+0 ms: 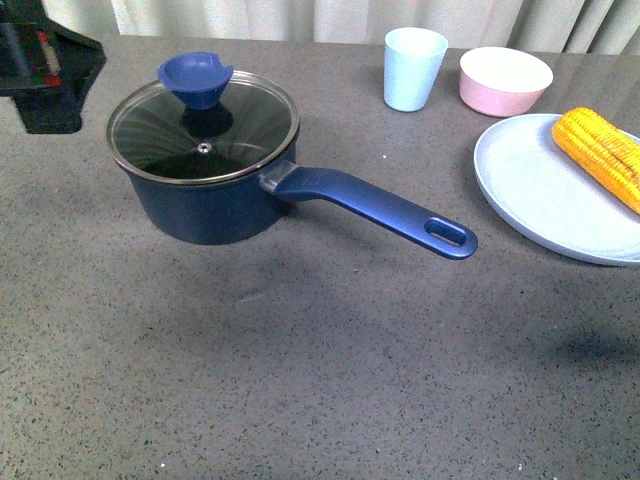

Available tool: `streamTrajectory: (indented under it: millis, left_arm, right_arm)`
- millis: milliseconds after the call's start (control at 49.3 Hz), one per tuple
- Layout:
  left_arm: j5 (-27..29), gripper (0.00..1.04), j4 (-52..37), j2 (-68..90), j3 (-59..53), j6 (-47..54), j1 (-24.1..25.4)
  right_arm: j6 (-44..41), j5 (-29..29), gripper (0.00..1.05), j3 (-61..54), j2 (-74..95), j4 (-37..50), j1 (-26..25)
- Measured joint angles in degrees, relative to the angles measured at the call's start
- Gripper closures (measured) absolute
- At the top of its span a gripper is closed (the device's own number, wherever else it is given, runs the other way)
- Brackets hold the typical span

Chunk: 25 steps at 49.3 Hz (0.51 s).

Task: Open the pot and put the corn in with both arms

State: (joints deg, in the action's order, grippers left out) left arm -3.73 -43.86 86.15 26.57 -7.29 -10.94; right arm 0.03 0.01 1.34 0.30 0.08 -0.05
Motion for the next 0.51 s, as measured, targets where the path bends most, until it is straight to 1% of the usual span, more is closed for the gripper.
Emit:
streamTrajectory:
  millis: [142,507]
  left_arm:
    - [-0.4,0.09,-1.6,6.2,3.7,-0.3,-1.7]
    - [-1.0,0.09,-4.5,14.2,8.5,0.7,-4.0]
  right_arm:
    - [0.0,0.0,0.09,0.0,0.0,0.0,0.0]
    - [0.0,0.0,0.09,0.0,0.0,0.0,0.0]
